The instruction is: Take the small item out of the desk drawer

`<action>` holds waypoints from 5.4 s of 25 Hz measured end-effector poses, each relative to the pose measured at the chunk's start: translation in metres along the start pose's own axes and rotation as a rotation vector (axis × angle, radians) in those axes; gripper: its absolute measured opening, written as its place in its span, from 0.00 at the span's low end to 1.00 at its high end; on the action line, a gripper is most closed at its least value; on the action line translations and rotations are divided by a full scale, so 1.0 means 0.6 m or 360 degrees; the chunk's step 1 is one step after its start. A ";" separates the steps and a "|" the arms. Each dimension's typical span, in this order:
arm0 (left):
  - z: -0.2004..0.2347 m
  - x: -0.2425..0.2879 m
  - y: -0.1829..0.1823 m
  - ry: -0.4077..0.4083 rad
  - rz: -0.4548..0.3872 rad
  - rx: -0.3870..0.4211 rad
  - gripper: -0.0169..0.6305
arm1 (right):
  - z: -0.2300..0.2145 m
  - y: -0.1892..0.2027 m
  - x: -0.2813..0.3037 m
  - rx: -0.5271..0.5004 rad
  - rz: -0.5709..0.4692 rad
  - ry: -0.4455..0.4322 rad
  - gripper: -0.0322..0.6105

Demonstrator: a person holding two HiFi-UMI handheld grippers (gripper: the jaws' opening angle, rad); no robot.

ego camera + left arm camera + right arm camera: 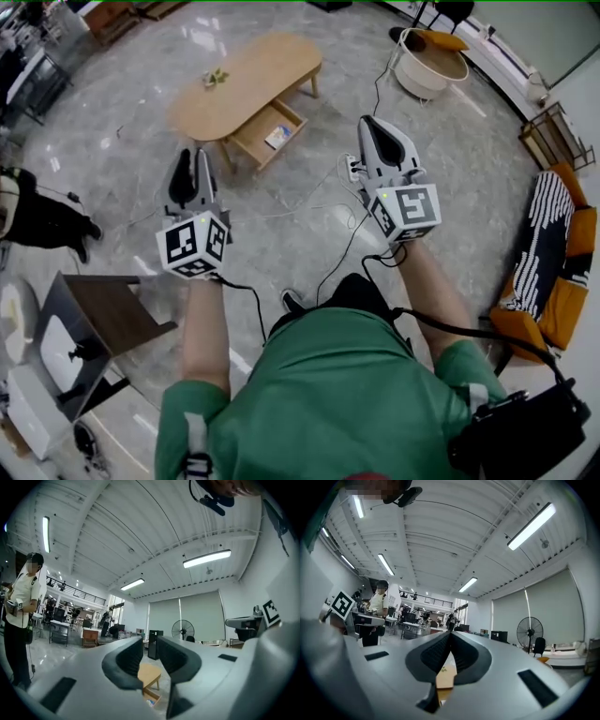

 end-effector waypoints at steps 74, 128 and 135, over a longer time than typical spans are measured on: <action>0.248 0.815 0.449 0.0021 0.0570 -0.0074 0.19 | -0.216 0.643 0.938 0.0011 0.0952 -0.0543 0.09; 0.213 0.717 1.005 -0.0360 0.1117 -0.0513 0.19 | -0.034 1.590 0.958 -0.0066 0.2511 -0.1423 0.39; 0.220 0.734 0.997 -0.0456 0.1077 -0.0633 0.19 | -0.031 1.600 0.955 -0.0021 0.2558 -0.1479 0.32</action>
Point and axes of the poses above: the fingertips, and each gripper's own axes: x forward along the fingers, z to its left, y out of its underside, the point moved 8 cm from there along -x, backward along the fingers, and after that the axes turned 2 degrees about -z, right-handed, at the moved point
